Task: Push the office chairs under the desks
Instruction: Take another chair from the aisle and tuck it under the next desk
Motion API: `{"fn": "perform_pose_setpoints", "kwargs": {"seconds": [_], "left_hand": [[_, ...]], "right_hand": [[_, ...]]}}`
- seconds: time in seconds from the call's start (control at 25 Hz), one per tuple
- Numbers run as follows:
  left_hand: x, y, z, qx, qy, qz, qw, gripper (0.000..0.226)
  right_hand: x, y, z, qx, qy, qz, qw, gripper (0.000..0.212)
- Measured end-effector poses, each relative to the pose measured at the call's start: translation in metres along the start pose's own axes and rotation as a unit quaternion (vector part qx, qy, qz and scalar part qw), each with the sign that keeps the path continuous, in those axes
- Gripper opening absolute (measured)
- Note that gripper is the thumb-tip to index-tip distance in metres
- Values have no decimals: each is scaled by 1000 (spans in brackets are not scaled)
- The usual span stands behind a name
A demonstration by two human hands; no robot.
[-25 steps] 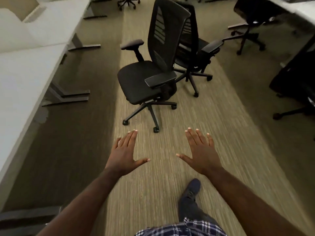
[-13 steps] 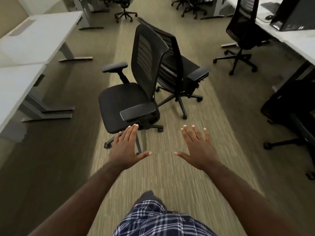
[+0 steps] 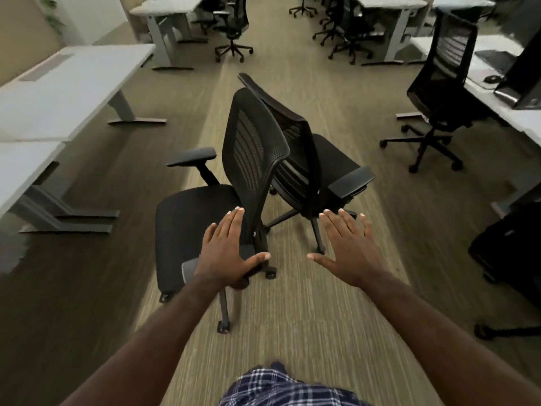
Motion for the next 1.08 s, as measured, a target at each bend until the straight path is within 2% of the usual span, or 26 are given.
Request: {"fn": "perform_pose_setpoints", "kwargs": {"seconds": [0.24,0.68,0.88,1.08], "left_hand": [[-3,97,6,-43,5,37,998,112],[-7,212,55,-223,14,98,970,111],[-13,250,57,-276,22,109,955,110],[-18,289,41,-303,32,90,948,114]], "right_hand": [[-18,113,53,-50,7,-2,999,96],[-62,310,121,-253,9,12,967,94],[-75,379,106,-343,21,10,939,93],[-89,440,76,-406,22,7,914,102]]}}
Point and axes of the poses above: each hand's wrist, its own y-axis towards the middle knuckle, its own x-axis out of the palm, z = x × y, the point moved 6 cm from there along y, towards the middle knuckle, and after that the axes turned 7 degrees about y, right-handed, at the moved point
